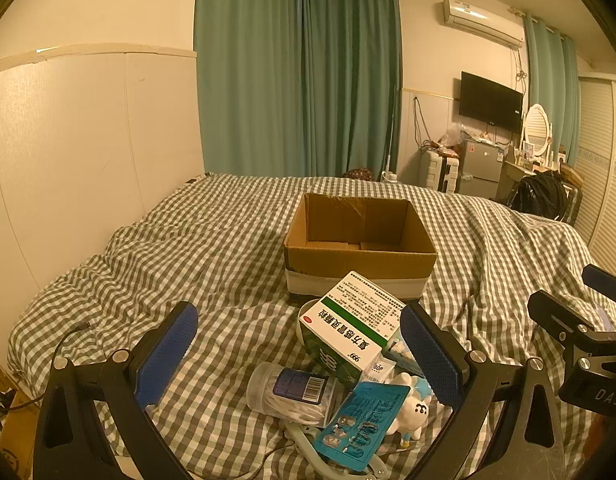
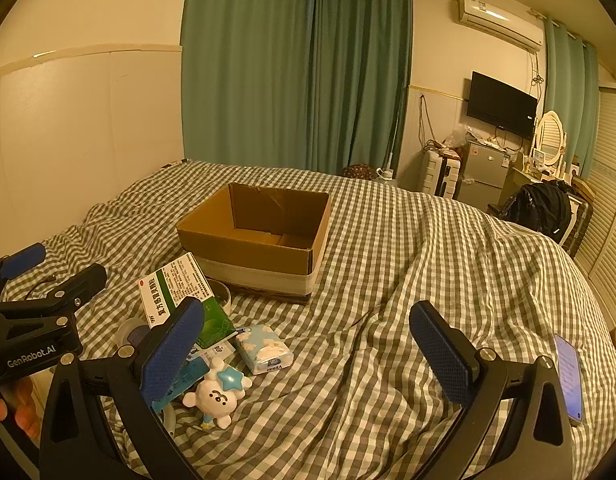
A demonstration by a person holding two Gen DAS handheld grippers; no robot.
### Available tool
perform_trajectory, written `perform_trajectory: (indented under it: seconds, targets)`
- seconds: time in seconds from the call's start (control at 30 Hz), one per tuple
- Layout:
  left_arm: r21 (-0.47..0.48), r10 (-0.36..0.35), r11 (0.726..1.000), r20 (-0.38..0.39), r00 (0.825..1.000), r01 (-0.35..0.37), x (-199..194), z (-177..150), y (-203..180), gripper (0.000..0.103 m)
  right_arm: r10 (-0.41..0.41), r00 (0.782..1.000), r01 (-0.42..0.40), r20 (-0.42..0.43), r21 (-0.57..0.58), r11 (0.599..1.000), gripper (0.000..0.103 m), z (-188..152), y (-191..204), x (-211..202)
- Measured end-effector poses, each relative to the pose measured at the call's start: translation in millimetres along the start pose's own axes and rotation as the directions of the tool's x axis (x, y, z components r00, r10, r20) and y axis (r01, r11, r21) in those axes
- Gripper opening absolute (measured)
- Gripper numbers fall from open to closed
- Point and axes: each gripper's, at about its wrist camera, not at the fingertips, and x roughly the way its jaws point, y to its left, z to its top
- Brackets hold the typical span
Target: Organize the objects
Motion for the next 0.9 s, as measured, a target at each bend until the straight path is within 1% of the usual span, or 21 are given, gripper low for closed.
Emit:
perform_trajectory:
  seconds: [0.5, 0.9]
  targets:
    - [0.005, -0.005, 1.0, -0.004, 1.0, 0.005, 0, -2, -3, 0.103, 0.002, 1.0, -0.002, -0.003, -0.004, 1.0, 0.103, -2, -1, 0]
    - [0.02, -0.022, 1.0, -0.038, 0.999, 0.023, 13, -7, -11, 0.103, 0.001, 0.999, -0.001, -0.035, 0.002, 1.0, 0.103, -7, -8, 13]
